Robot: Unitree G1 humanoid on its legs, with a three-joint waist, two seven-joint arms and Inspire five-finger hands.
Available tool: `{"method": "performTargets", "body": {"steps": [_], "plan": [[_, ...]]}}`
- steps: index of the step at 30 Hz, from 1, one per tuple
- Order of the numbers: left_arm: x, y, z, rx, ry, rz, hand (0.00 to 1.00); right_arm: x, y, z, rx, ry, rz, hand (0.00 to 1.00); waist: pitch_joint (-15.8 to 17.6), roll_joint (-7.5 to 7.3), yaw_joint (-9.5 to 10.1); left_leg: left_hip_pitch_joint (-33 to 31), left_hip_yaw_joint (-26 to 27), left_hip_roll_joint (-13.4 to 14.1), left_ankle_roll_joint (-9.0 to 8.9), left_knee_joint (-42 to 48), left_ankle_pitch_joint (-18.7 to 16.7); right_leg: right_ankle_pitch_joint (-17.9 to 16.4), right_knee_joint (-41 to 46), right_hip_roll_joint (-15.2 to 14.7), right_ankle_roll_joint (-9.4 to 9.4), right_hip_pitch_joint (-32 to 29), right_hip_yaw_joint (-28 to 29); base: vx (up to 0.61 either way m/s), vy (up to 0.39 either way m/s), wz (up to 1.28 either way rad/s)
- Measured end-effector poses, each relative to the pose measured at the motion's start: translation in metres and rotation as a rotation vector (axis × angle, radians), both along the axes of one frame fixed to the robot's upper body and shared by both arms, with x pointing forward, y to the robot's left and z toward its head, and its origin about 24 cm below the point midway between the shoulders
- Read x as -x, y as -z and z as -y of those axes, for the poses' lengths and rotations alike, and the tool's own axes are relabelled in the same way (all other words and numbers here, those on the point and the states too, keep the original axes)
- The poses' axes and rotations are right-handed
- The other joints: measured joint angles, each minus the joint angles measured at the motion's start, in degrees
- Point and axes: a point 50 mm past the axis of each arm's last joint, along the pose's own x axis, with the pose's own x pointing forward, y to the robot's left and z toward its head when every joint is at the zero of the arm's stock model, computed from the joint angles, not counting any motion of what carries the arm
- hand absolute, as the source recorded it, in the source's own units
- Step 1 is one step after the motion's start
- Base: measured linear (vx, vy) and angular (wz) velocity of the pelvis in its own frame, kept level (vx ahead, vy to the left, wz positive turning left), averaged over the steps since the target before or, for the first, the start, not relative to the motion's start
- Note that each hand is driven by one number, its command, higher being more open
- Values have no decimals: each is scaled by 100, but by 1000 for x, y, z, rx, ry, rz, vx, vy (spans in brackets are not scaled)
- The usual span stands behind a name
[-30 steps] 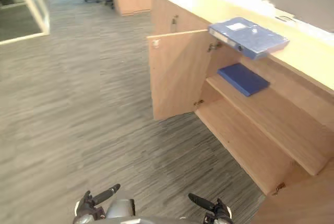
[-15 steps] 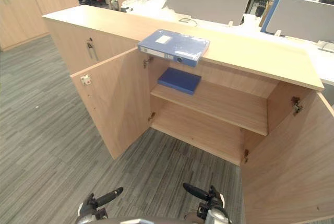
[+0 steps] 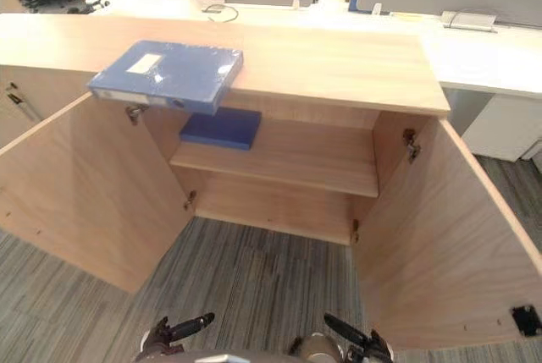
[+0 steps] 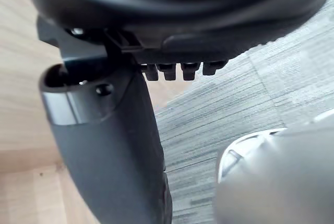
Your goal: Walk over to the cabinet, pick up the folder, carry it to the office cabinet, place the folder inside the office cabinet, then close the office cabinet door
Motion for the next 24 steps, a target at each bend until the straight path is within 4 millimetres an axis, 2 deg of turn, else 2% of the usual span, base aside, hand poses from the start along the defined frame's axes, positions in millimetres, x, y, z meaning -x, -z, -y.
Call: {"method": "performTargets", "body": {"steps": [2, 3, 5, 7, 8, 9, 10, 11, 12, 13, 15, 16, 18, 22, 24], "plan": [[2, -1, -2, 6, -51, 20, 100, -2, -1, 0, 13, -23, 0, 100, 15, 12, 37, -781, -198, 56, -133, 1693, -71, 26, -355, 245, -56, 411, 47, 334, -102, -23], [0, -3, -7, -5, -63, 34, 100, -4, 0, -4, 10, -51, 0, 100, 40, -60, 45, -1100, -97, -51, -180, 2087, -155, 32, -546, 282, -66, 662, 105, 361, -17, -27], [-4, -6, -11, -18, -63, 51, 100, -6, 0, -9, 3, -86, -1, 100, 46, -150, 72, -1426, 9, -223, -141, 1998, -301, 54, -754, 282, -40, 890, 222, 245, 21, -36], [-9, -8, -12, -24, -67, 74, 100, -14, 0, -18, -11, -128, 7, 100, 77, -195, 211, -1678, 60, -438, -105, 1314, -570, 108, -922, 218, 25, 1084, 588, 306, 132, -87], [-12, -9, -12, -27, -68, 82, 100, -21, 0, -24, -24, -143, 15, 100, 122, -243, 260, -1680, 40, -605, -58, 633, -706, 121, -920, 102, 49, 1167, 824, 301, 194, -93], [-12, -9, -12, -27, -67, 82, 100, -23, 0, -26, -30, -148, 19, 100, 132, -265, 263, -1675, 12, -704, -48, 214, -708, 128, -896, 34, 73, 1197, 920, 288, 247, -94], [-11, -9, -10, -23, -69, 78, 100, -25, -1, -26, -28, -148, 26, 100, 96, -208, 263, -1600, -140, -895, 51, -864, -423, 179, -854, -33, 192, 1223, 1055, 344, 369, -85], [-6, -5, -1, -1, -76, 63, 100, -26, -2, -18, -11, -137, 29, 100, -21, 9, 292, -1525, -418, -908, -74, -1605, 284, 199, -866, 44, 440, 1231, 1150, 286, 318, -81], [-4, -5, -6, -7, -72, 55, 100, -27, -2, -22, -21, -130, 32, 100, -45, -119, 331, -1449, -265, -974, -38, -1585, 258, 168, -891, -92, 529, 1261, 1212, 304, 285, -61], [-2, -5, -13, -23, -80, 42, 100, -28, -1, -32, -45, -118, 40, 100, -132, -296, 284, -1335, -214, -1137, -22, -1776, 255, 276, -991, -291, 672, 1262, 1226, 254, 142, -32], [1, -5, -18, -28, -94, 35, 100, -27, 0, -48, -83, -119, 43, 100, -240, -453, 315, -1149, -57, -1272, 41, -2048, 284, 561, -1172, -455, 725, 1323, 1243, 313, 183, -20], [1, -4, -18, -23, -95, 30, 100, -27, 1, -49, -93, -126, 42, 100, -240, -454, 321, -1043, -23, -1311, 75, -2160, 305, 645, -1215, -489, 732, 1376, 1247, 213, 136, -10], [7, -1, -15, -10, -95, 6, 100, -25, 1, -48, -93, -117, 47, 100, -278, -416, 335, -597, 127, -1484, 258, -2735, 470, 831, -1209, -680, 775, 1482, 1255, 143, 86, -8], [10, 0, -11, -2, -94, -2, 100, -23, 1, -46, -89, -111, 50, 100, -322, -339, 328, -240, 226, -1666, 315, -3363, 747, 852, -1041, -895, 799, 1428, 1261, 25, -7, -8], [9, 0, -7, 30, -132, 19, 100, -25, -1, -40, -69, -110, 63, 100, -288, -226, 349, -133, 238, -1690, 334, -3539, 809, 854, -302, -996, 801, 1070, 1381, -54, -26, -3]]}}
